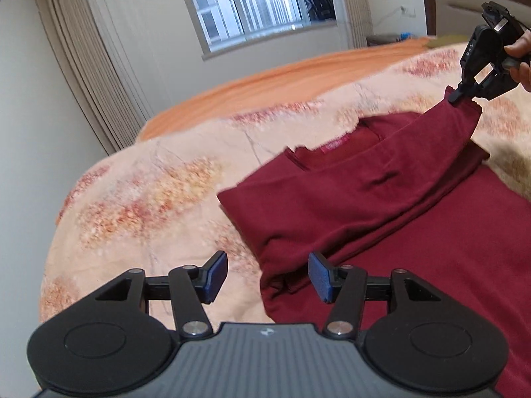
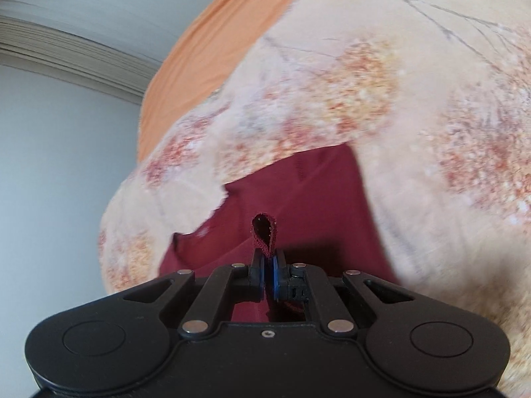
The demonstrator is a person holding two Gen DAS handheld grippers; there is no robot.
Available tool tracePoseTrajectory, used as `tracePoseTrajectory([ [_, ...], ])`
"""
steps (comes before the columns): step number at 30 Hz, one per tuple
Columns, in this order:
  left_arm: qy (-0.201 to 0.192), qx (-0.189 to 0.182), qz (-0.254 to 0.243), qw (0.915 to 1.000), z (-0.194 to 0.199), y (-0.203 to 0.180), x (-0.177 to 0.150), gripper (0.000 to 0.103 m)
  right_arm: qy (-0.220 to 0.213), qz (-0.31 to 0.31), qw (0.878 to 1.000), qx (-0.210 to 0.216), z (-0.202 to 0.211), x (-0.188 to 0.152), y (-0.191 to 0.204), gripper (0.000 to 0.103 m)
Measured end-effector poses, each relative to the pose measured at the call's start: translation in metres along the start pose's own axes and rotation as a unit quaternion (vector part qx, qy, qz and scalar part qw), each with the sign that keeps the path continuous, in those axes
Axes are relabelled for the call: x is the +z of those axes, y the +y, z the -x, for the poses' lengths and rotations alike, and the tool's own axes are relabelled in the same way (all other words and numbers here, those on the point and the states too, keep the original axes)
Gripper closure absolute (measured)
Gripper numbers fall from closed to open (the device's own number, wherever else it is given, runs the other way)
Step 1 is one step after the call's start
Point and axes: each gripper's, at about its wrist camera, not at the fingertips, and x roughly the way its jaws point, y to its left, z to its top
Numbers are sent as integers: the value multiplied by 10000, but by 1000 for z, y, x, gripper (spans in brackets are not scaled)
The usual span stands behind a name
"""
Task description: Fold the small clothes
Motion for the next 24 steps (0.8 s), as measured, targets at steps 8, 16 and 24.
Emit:
tracePoseTrajectory([
  [8, 411, -123, -286, 9987, -34, -11, -4, 44, -289, 492, 9931, -1024, -26, -7, -29, 75],
  [16, 623, -260, -91, 9977, -79, 10, -16, 53, -77, 2036, 9790, 70, -25, -46, 65, 55],
  [24, 579, -594, -198, 9964, -109, 22, -32, 70, 716, 4005, 9079, 1010, -132, -93, 229, 48],
])
